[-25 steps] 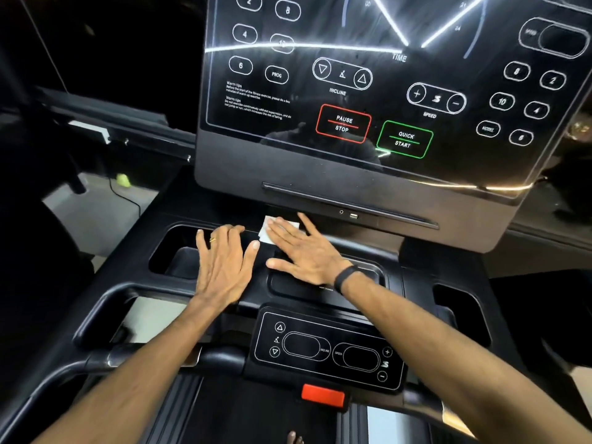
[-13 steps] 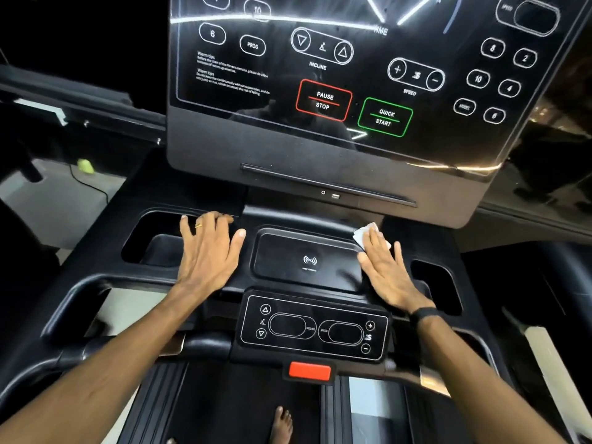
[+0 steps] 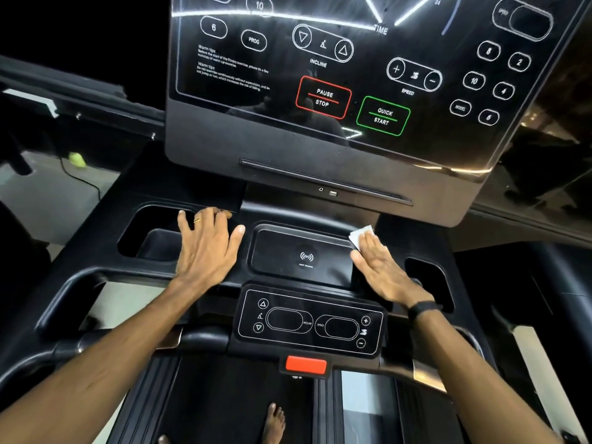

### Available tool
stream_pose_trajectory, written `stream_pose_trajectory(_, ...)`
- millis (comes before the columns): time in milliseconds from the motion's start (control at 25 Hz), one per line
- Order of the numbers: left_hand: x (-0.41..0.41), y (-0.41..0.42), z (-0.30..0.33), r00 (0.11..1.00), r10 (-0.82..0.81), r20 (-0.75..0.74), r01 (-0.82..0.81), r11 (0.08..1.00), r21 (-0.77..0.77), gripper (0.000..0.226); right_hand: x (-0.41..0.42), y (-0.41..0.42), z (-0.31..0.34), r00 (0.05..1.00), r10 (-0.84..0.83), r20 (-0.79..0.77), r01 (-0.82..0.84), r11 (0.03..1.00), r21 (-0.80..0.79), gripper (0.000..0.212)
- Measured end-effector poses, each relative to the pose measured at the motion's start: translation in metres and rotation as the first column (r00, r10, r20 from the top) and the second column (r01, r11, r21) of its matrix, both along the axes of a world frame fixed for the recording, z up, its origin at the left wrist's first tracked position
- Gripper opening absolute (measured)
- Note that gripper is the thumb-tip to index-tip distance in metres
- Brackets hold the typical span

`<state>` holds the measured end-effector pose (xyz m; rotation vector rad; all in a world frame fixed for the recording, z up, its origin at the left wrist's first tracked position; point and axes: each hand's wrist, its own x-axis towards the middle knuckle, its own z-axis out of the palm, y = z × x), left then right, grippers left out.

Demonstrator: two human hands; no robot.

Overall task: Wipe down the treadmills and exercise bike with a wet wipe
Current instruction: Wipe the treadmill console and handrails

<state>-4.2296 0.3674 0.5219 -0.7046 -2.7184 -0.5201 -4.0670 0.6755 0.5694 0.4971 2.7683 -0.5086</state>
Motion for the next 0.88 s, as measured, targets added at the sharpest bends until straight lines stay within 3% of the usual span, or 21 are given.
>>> stream_pose_trajectory(160, 0.0, -0.001, -0.001, 1.0, 0.002, 0.005, -0.002, 1.0, 0.01, 0.061, -0.005, -0.005, 0.0, 1.0, 0.008, 0.028, -0.009, 0.999, 0.036, 0.074)
stream_pose_trajectory(320, 0.0, 0.0, -0.001, 1.0, 0.009, 0.02, -0.009, 1.0, -0.016, 0.064, -0.028, -0.021, 0.008, 0.984, -0.038, 0.175, 0.03, 0.999, 0.045, 0.089)
stream_pose_trajectory(440, -0.001, -0.001, 0.0, 0.997, 0.006, 0.073, -0.008, 1.0, 0.029, 0.068, -0.056, -0.051, 0.007, 0.975, 0.006, 0.224, -0.028, 0.995, 0.095, 0.097)
stream_pose_trajectory(640, -0.002, -0.008, 0.004, 0.971, 0.003, 0.239, -0.084, 0.939, 0.333, 0.074, -0.107, -0.148, 0.015, 0.948, 0.305, 0.096, -0.293, 0.949, -0.118, 0.098)
stream_pose_trajectory(760, -0.003, -0.012, 0.007, 0.942, -0.027, 0.334, -0.141, 0.872, 0.468, 0.074, -0.116, -0.187, 0.028, 0.905, 0.415, 0.093, -0.388, 0.895, -0.219, 0.072)
stream_pose_trajectory(880, -0.002, -0.014, 0.006, 0.926, -0.07, 0.372, -0.157, 0.823, 0.545, 0.075, -0.098, -0.186, 0.026, 0.872, 0.468, 0.144, -0.4, 0.85, -0.342, 0.065)
